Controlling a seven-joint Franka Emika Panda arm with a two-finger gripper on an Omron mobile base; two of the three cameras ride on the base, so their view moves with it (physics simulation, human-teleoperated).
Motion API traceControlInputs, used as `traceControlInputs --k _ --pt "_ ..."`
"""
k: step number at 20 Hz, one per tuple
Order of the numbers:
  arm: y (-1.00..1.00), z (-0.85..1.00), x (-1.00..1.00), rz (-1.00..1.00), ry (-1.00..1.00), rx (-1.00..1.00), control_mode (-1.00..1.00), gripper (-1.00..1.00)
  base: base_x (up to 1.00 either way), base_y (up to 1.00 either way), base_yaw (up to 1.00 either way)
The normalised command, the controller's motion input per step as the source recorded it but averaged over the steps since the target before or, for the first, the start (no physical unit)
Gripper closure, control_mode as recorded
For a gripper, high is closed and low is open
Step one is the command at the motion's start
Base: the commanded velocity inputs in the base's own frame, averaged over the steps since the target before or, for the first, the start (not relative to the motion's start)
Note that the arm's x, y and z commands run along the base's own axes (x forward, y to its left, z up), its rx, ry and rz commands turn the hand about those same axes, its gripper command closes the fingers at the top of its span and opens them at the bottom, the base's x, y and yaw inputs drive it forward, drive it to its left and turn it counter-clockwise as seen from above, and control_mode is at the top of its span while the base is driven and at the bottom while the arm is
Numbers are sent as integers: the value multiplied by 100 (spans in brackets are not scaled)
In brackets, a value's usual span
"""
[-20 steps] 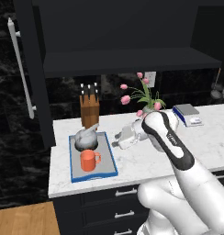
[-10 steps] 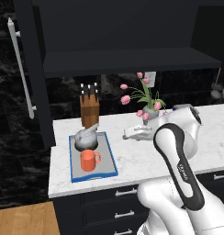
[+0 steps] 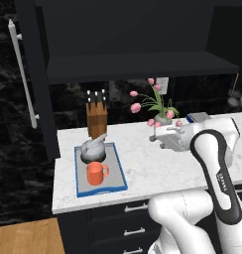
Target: Pick the kettle from the counter and place it on the tray. Then pick the mug from the cabinet and place it on the tray. Then close the cabinet doors.
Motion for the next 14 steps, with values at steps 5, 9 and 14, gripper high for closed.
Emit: traceControlInputs --k 5,9,14 --pt "-27 2 -37 -36 5 10 -100 -100 0 0 0" --pt "-24 0 -49 -33 0 5 -100 -100 0 0 0" --pt "-40 0 -62 -24 -4 6 -100 -100 0 0 0"
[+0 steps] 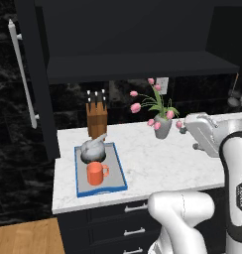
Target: Pick the kettle from the counter and place it on the tray. Then pick the mug from the cabinet and place it on the tray. Then close the cabinet doors.
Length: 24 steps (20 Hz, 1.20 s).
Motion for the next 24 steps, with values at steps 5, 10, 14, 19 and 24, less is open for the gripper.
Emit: traceControlInputs --k 5,10,14,19,24 --pt "-40 6 -73 -7 -12 7 -100 100 0 0 0" --pt "-7 0 -17 -1 -1 2 -100 100 0 0 0" --pt "-28 21 -69 -9 -7 17 -100 100 0 0 0" --pt "-55 41 -68 -25 -9 34 -100 100 0 0 0" --pt "-93 18 -36 -13 0 43 -100 100 0 0 0"
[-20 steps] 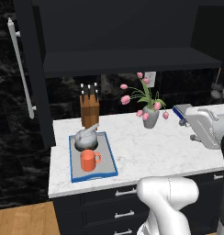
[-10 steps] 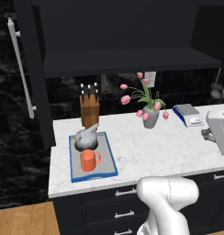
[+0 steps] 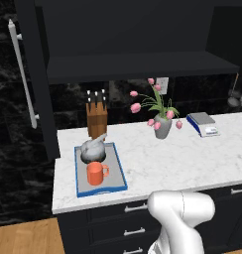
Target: Pick the kettle from the counter and place it on the tray. Then pick the mug from the cabinet and place it on the tray. Then close the cabinet doors.
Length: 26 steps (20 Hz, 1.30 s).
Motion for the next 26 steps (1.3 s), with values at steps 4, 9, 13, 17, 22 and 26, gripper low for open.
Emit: traceControlInputs --k 4,9,13,17,22,26 --pt "-74 10 -49 -1 -19 28 -100 100 0 0 0" --pt "-43 20 -8 -4 -27 13 -100 100 0 0 0" --pt "-56 27 0 -2 -11 15 -100 100 0 0 0" --pt "-49 6 0 -2 0 7 -100 100 0 0 0" --pt "-7 1 0 0 0 0 -100 100 0 0 0" --pt "-11 27 0 0 0 0 -100 100 0 0 0"
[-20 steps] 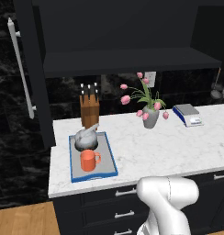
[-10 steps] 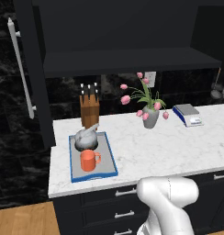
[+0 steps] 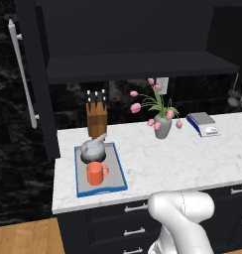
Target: Pick the kettle from the counter and place it on the tray. Then pick the mug from the cabinet and place it on the tray. Then close the cabinet doors.
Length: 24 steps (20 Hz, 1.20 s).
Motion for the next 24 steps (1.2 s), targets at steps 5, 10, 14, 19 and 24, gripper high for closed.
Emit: traceControlInputs --k 5,10,14,19,24 --pt "-25 22 0 0 0 0 -100 100 0 0 0" --pt "-42 3 0 0 0 0 -100 100 0 0 0" --pt "-41 0 0 0 0 0 -100 100 0 0 0" --pt "-43 0 0 1 0 0 -100 100 0 0 0" --pt "-37 0 11 2 0 0 -100 100 0 0 0"
